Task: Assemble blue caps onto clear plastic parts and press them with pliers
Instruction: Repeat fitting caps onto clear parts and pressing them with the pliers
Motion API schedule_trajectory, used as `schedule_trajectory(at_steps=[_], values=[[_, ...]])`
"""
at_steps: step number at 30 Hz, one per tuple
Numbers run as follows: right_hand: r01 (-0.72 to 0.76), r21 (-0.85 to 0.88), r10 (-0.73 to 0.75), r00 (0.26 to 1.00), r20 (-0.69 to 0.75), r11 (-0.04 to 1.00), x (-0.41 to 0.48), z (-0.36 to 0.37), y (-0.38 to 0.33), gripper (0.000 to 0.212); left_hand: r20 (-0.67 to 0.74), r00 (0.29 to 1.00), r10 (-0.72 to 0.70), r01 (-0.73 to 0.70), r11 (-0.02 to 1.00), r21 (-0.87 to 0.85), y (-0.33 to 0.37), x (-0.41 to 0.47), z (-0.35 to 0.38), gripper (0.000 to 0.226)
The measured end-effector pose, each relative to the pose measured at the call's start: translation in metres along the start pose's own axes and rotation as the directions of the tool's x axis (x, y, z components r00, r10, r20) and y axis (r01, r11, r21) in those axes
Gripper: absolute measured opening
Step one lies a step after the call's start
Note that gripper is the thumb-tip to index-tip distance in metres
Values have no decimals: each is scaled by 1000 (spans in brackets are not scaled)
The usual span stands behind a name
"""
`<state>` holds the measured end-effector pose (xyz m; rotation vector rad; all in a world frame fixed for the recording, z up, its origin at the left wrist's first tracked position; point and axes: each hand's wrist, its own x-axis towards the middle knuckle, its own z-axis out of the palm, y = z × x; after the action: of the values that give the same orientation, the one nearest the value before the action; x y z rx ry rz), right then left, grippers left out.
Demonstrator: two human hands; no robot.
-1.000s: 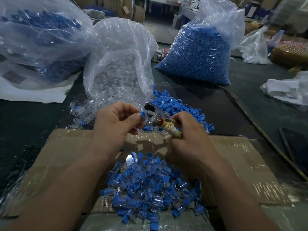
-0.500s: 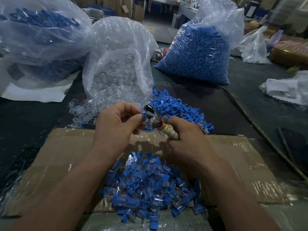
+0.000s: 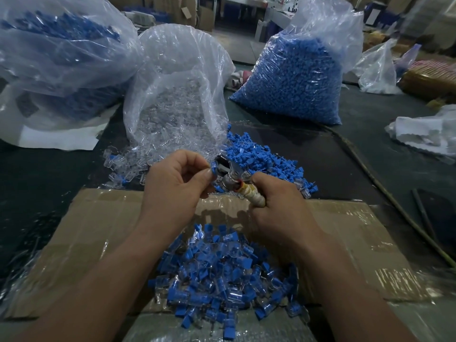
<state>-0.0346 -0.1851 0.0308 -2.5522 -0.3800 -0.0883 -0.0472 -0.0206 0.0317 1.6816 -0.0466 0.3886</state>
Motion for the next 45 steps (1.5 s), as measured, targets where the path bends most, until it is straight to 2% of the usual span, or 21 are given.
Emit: schedule_trajectory(at_steps=[2, 6, 13, 17, 19, 21, 22, 25, 31, 35, 37, 39, 41, 43, 45], values=[[4, -10, -4, 1000, -2, 1000, 1, 1, 1, 28, -2, 1000, -9, 9, 1000, 0, 0, 0, 0, 28], [-14, 18, 14, 999, 30, 1000, 3, 0, 3, 20, -15, 1000, -27, 28, 999, 19, -2, 1, -1, 27], [-63, 93, 55, 994, 93, 994, 6, -8, 9, 31, -21, 999, -31, 32, 997, 67, -5, 1, -3, 23], [-83, 42, 78, 991, 112, 996, 7, -10, 16, 30, -81, 996, -47, 46, 999, -8, -1, 5, -10, 20], [-99, 21, 95, 986, 139, 995, 7, -12, 17, 31, -14, 997, -77, 76, 995, -66, 4, 6, -13, 18], [-118, -10, 118, 978, 170, 993, 7, -12, 18, 38, 129, 983, -131, 145, 984, -103, 8, 3, -14, 11], [-130, -25, 133, 973, 186, 991, 7, -12, 18, 40, 204, 966, -159, 183, 977, -108, 10, 1, -14, 6], [-152, -42, 158, 957, 243, 987, 7, -11, 19, 45, 378, 900, -216, 268, 959, -90, 11, -3, -10, 10], [-108, -116, 136, 953, 269, 987, 8, -7, 17, 61, 645, 738, -200, 219, 974, 51, 11, -4, -7, 15], [-71, -167, 116, 954, 275, 983, 8, -6, 16, 62, 734, 656, -177, 185, 980, 71, 11, -4, -6, 15], [-72, -161, 117, 950, 290, 984, 8, -7, 16, 62, 709, 681, -183, 189, 979, 72, 10, -4, -6, 14], [-73, -140, 113, 946, 304, 987, 7, -7, 16, 61, 604, 771, -202, 198, 977, 74, 7, -2, -7, 11], [-60, -126, 98, 943, 319, 990, 6, -8, 17, 63, 423, 876, -230, 222, 973, 70, 0, 2, -7, 2], [-48, -127, 88, 939, 333, 991, 6, -9, 18, 69, 215, 950, -224, 204, 972, 114, -11, 7, -8, 13], [-27, -147, 76, 936, 342, 989, 7, -9, 19, 71, 69, 985, -156, 136, 963, 232, -20, 12, -8, 22]])
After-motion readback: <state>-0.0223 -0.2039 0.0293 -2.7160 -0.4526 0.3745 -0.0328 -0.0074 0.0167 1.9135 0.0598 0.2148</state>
